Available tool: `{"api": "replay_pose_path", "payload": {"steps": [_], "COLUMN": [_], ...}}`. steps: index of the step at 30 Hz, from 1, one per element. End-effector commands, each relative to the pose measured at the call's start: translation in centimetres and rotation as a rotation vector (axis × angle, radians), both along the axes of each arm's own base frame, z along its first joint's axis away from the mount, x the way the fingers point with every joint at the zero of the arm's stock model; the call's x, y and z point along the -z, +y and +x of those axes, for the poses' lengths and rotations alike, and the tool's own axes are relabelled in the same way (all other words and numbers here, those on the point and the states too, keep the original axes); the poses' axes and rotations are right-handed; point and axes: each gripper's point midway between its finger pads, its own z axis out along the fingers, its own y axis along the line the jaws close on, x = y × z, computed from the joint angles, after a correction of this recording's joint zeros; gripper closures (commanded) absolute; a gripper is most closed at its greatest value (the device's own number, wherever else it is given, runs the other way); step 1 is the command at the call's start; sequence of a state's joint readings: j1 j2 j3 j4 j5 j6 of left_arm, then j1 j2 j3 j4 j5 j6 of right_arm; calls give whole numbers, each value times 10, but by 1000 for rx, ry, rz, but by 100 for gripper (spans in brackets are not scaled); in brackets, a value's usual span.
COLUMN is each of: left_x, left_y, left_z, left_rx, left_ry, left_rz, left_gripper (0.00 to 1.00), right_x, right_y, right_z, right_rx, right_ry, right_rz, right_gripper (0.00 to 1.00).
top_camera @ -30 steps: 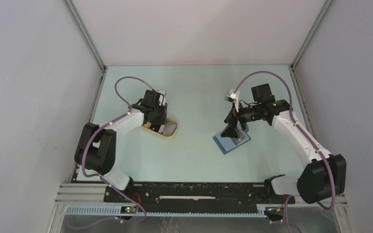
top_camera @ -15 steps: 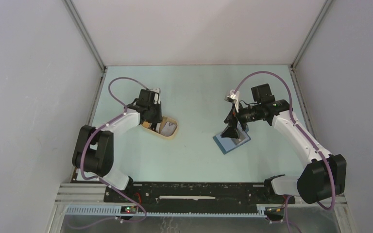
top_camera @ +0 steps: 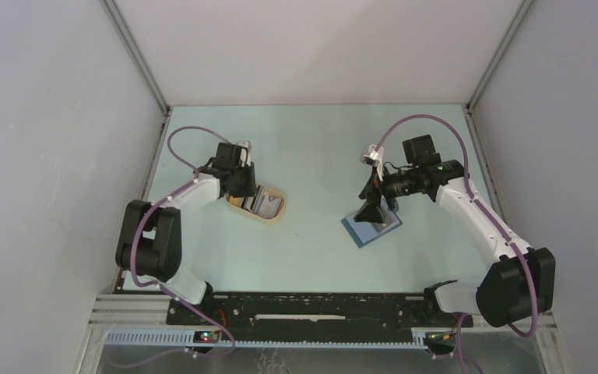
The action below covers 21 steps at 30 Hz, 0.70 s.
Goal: Put the credit cards into the card holder
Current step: Pick up the credit card from the storage box.
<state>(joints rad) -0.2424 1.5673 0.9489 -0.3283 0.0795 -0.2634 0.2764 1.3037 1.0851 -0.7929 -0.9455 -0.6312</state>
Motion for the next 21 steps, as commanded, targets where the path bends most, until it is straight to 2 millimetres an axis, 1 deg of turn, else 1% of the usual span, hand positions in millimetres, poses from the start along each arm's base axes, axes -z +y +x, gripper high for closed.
{"api": "replay_pose_path", "payload": {"steps": [1,8,11,16,21], "left_x": [9,7,3,-3,-8], "left_y": [2,3,1,2,2], "left_z": [-8,-5,-3,-1,-1], "left_rx": [-3,-14,-14,-25,-29], "left_ry": [39,32,17,-1,-16], "left_rz": [-17,-74,-105,-142,-158], "left_gripper": [65,69,71,78,80], "right_x": [-5,-5,-4,-5,-5], "right_y": [2,2,2,2,1], "right_z": [0,0,0,0,0], "right_rx": [-21,-23,-23,-23,-22], "right_ry": [-22,-17,-16,-15,-15], "right_rz": [19,21,20,21,22], "right_gripper": [6,6,6,6,6]}}
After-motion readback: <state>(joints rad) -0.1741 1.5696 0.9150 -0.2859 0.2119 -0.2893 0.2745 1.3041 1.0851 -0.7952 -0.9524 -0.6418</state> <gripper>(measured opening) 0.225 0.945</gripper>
